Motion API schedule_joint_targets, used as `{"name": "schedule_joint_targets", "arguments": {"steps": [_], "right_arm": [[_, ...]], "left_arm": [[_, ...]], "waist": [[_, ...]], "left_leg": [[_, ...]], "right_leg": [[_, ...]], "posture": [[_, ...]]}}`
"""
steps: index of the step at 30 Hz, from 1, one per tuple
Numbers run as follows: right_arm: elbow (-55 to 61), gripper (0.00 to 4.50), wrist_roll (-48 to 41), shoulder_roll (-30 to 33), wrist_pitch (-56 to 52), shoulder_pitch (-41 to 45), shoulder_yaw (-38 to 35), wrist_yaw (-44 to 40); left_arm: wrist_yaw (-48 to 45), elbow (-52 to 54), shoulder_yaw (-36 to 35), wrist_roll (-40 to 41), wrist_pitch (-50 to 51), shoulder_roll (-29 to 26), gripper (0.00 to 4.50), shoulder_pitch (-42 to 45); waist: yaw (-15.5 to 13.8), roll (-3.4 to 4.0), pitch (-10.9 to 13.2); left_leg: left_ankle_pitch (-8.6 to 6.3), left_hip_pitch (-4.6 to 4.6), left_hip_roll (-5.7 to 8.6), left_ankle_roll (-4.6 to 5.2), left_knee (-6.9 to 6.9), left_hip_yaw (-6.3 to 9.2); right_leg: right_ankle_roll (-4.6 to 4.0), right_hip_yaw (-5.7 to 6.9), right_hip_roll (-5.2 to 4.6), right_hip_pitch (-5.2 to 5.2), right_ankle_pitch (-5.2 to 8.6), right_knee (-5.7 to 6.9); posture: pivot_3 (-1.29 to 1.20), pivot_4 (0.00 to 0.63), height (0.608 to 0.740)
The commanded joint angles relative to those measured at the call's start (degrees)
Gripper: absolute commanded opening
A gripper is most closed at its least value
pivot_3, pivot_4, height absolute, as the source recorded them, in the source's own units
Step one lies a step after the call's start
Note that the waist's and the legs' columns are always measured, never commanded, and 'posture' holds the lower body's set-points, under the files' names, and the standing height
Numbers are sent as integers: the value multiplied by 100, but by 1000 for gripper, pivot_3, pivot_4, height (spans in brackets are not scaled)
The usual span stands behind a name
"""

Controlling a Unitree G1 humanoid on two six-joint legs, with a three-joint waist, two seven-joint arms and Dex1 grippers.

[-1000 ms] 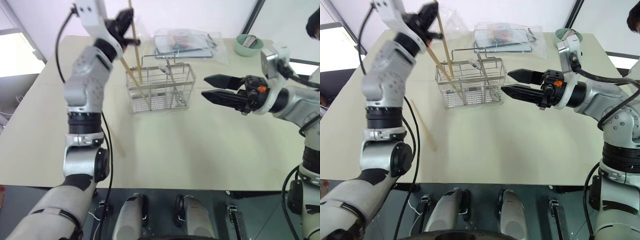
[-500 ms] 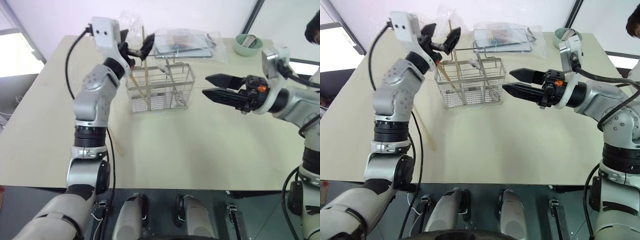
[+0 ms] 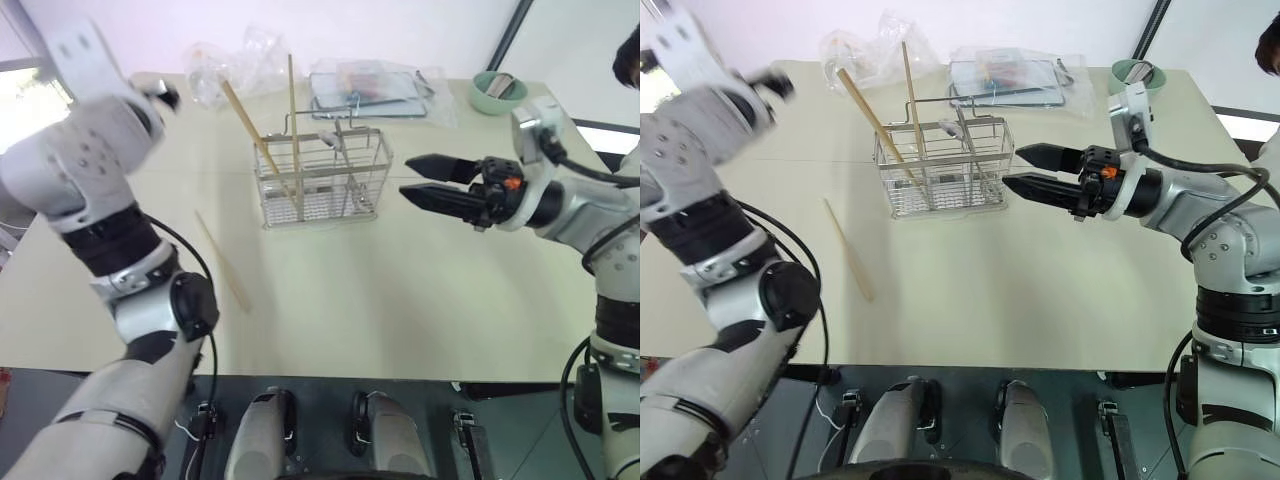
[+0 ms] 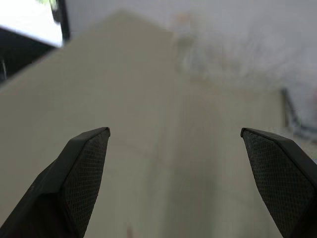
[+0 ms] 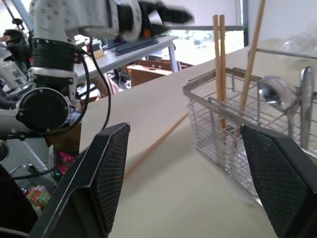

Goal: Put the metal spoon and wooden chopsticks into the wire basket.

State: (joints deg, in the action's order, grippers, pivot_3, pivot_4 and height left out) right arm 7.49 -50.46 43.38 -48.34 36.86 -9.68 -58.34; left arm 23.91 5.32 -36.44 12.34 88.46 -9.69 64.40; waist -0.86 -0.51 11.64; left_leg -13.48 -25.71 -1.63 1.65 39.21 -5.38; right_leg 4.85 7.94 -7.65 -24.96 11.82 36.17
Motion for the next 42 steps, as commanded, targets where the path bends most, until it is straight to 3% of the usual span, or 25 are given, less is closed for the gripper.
{"name": "schedule_joint_targets", "arguments": {"steps": [1,9,18,21,28,35,39,42], "right_arm": [[-2,3631,41,-7,159,76,-90,-84],[7,3631,42,-91,149,134,-69,7],[240,3631,-68,-108,75,-75,-221,228],[285,3631,-95,-88,58,-114,-247,273],[283,3631,-120,-49,31,-104,-264,288],[218,3631,-107,-28,29,-31,-226,250],[173,3631,-105,16,-20,32,-215,248],[134,3631,-121,78,-84,116,-205,238]], "left_arm": [[35,156,6,-226,404,140,4447,-164],[-103,-496,73,-631,404,486,4447,-614],[-415,-1193,332,-904,218,500,4447,-912],[-498,-1221,337,-933,112,535,3633,-939],[-494,-1187,224,-1066,-114,596,282,-851],[-546,-1199,194,-1033,-1081,270,130,-746],[-699,-1554,-291,-598,-3077,-214,130,-248],[-1390,-1940,-599,166,-4939,-602,130,594]], "waist": [[7,-2,1],[5,-1,1],[-4,2,-2],[-4,8,-5],[-113,7,-5],[-132,6,-4],[-127,3,-3],[-133,-3,1]], "left_leg": [[3,0,0,-5,0,-1],[5,-2,-2,-13,-1,-4],[5,-6,-1,-13,-1,-5],[2,1,-2,-10,-2,-6],[-7,3,-1,6,-1,-4],[-9,0,-4,9,-1,-6],[-8,-11,-11,7,-2,-14],[-1,-37,-14,-3,3,-16]], "right_leg": [[0,0,0,-1,0,0],[-1,0,-1,-7,-1,2],[-2,-1,-4,-12,-1,2],[-2,-1,-4,-8,-1,4],[-3,-1,-7,-5,-1,4],[-4,-1,-5,-9,-2,2],[-13,-1,-3,-24,-8,3],[-20,0,-2,-47,-13,3]], "posture": [[0,150,704],[0,150,704],[0,150,704],[0,150,704],[0,150,704],[0,150,704],[0,150,704],[0,150,704]]}}
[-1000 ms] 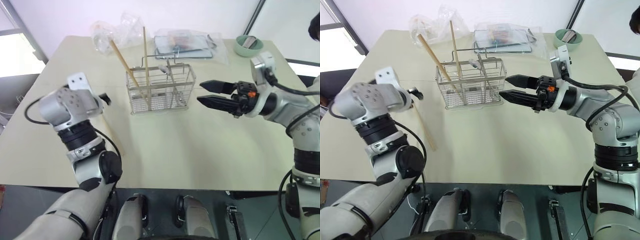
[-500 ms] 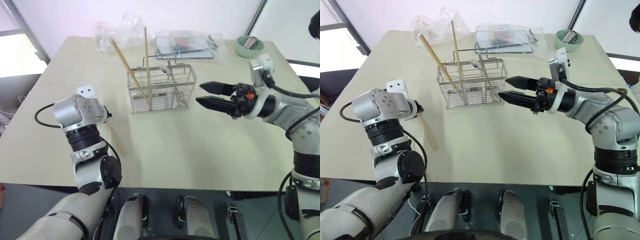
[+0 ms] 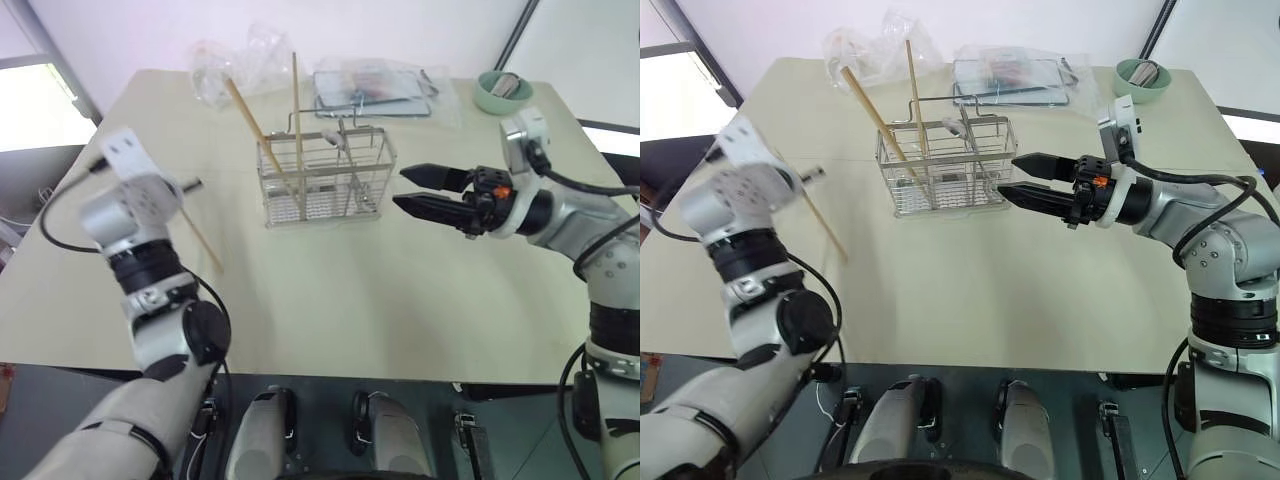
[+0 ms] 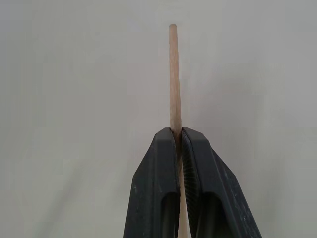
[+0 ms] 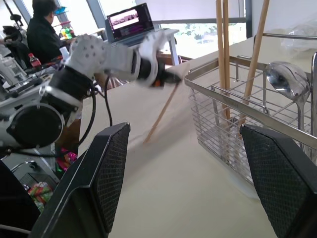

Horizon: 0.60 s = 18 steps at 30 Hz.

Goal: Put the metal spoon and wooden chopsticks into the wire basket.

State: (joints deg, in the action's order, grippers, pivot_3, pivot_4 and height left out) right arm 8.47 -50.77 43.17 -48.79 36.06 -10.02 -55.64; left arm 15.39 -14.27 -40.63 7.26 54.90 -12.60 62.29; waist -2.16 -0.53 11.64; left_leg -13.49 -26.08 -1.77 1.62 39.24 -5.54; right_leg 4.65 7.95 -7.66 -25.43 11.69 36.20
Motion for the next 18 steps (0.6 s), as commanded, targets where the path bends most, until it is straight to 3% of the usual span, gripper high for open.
{"name": "schedule_joint_targets", "arguments": {"steps": [1,5,7,18], "right_arm": [[26,3631,-113,104,-69,221,-179,-19],[55,3631,-115,92,-112,223,-184,20],[118,3631,-135,81,-129,173,-201,48],[322,3631,-281,111,-197,-64,-414,239]], "left_arm": [[-793,-110,-264,969,-1918,-392,130,1084],[-1412,-494,-263,1796,-2267,-493,130,1653],[-1768,-527,83,1968,-2295,-492,130,1766],[-2691,-236,1959,1690,-2598,-113,130,1027]], "waist": [[-13,-1,0],[-20,1,-4],[-9,2,-4],[13,0,-3]], "left_leg": [[6,-12,0,-10,3,1],[-1,-23,10,2,10,-16],[-2,-19,14,6,10,-28],[1,-21,7,4,28,-27]], "right_leg": [[0,2,0,-5,-1,-3],[12,7,-8,2,-7,-19],[21,2,-10,4,-11,-19],[21,2,4,2,-11,-7]], "posture": [[0,150,704],[0,150,704],[0,150,704],[0,150,704]]}}
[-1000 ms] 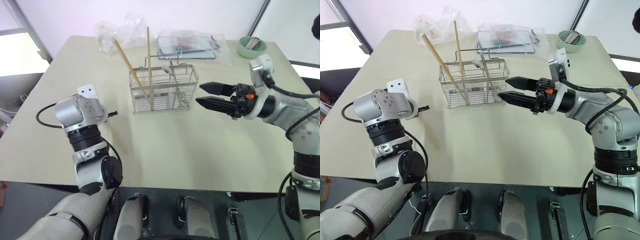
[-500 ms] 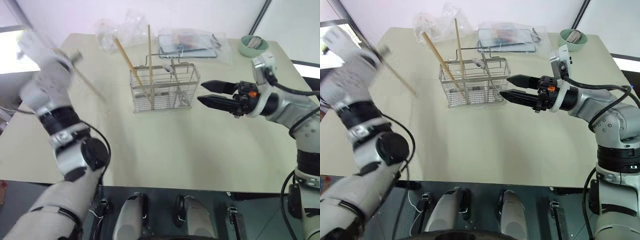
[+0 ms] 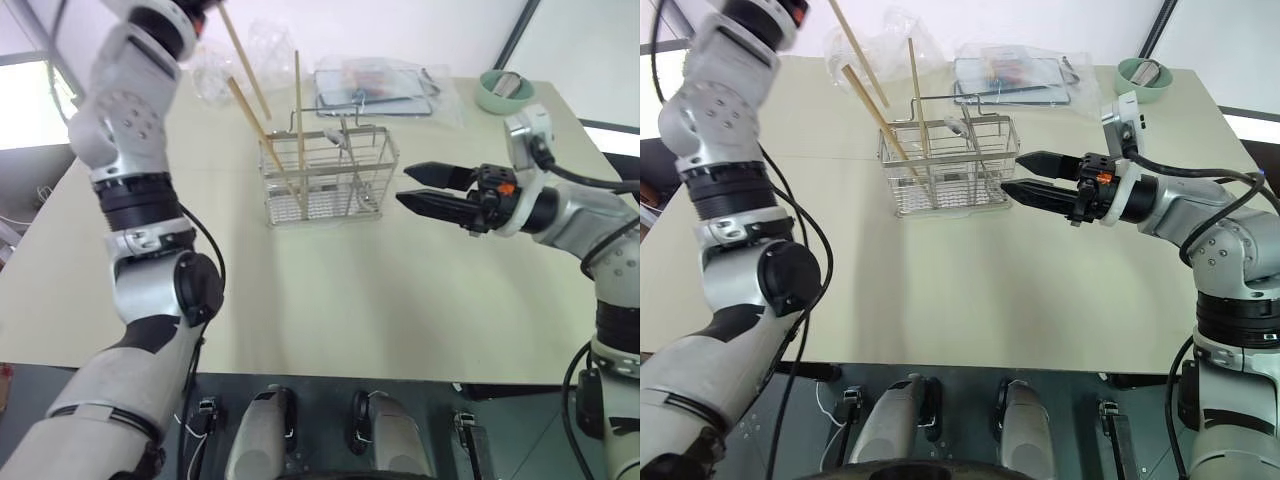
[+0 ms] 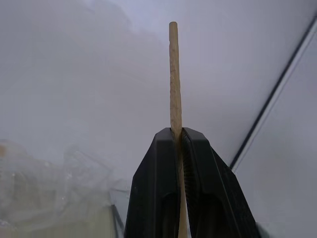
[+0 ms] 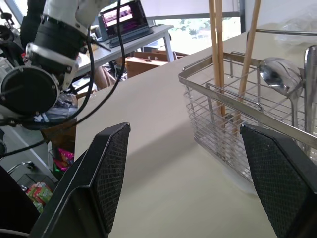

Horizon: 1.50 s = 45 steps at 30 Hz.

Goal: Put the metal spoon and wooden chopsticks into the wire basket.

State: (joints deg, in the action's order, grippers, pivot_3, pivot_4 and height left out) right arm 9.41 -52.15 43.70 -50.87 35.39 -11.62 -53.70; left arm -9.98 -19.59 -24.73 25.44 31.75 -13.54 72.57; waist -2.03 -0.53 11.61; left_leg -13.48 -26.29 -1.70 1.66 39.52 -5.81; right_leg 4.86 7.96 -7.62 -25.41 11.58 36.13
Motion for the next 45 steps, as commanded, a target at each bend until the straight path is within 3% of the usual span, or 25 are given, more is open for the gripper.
{"name": "schedule_joint_targets", "arguments": {"steps": [1,8,14,17,24,27,31,34,38,41,45], "right_arm": [[237,3631,-153,60,8,-8,-271,65],[268,3631,-211,60,30,-57,-329,168],[282,3631,-196,10,81,-81,-280,220],[249,3631,-177,-10,97,-47,-249,232],[146,3631,-42,-1,210,-6,-168,156],[2,3631,175,124,392,11,-118,-2],[-424,3631,531,354,679,129,-104,-288],[-814,3631,887,596,1007,217,-36,-615],[-1424,3631,1238,891,1338,389,52,-1098],[-1706,3631,1466,1063,1551,442,184,-1494],[-2017,3631,1631,1148,1656,601,246,-1822]], "left_arm": [[-203,314,544,-230,-370,-22,130,-73],[-251,774,1430,-646,-610,254,130,-940],[-198,1056,1652,-686,-394,346,130,-1443],[-189,1180,1560,-582,-335,341,1065,-1485],[-339,1618,1341,-151,-23,193,4459,-1256],[-773,1976,1230,202,537,-438,4459,-987],[-2023,2272,1119,863,1425,-1835,4459,-930],[-3117,2351,1075,1117,1718,-3056,4459,-1205],[-4553,2262,1014,960,1434,-4631,4459,-2245],[-5172,2436,915,1009,1270,-5191,4459,-2971],[-5340,2638,787,901,1053,-5391,4459,-3765]], "waist": [[1,0,0],[-22,2,-1],[-12,1,-1],[-12,1,-1],[-17,1,-1],[-9,1,-1],[53,6,-2],[137,11,-2],[161,15,-1],[124,15,0],[122,16,0]], "left_leg": [[0,0,-1,0,0,0],[-1,1,-2,2,1,0],[-4,-5,-5,7,12,2],[-6,-5,-6,9,12,1],[-9,-7,-7,16,18,3],[-9,-7,-7,15,18,4],[-7,-7,-9,11,16,0],[-7,-6,-9,10,14,0],[-7,-3,-9,8,14,-2],[-8,-6,-10,7,13,-2],[-11,-10,-10,8,13,14]], "right_leg": [[0,0,0,0,0,0],[0,-2,-2,2,0,-1],[0,-1,0,-1,0,4],[0,-1,0,-1,0,3],[0,-1,-2,-1,0,3],[0,-1,0,-1,0,4],[0,-2,2,-6,1,5],[0,-2,3,-6,2,5],[1,-3,2,-6,3,5],[-1,-3,1,-9,5,2],[0,-4,-5,-10,5,-10]], "posture": [[0,150,704],[0,150,704],[0,150,704],[0,150,704],[0,150,704],[0,150,704],[0,150,704],[0,150,704],[0,150,704],[0,150,704],[0,150,704]]}}
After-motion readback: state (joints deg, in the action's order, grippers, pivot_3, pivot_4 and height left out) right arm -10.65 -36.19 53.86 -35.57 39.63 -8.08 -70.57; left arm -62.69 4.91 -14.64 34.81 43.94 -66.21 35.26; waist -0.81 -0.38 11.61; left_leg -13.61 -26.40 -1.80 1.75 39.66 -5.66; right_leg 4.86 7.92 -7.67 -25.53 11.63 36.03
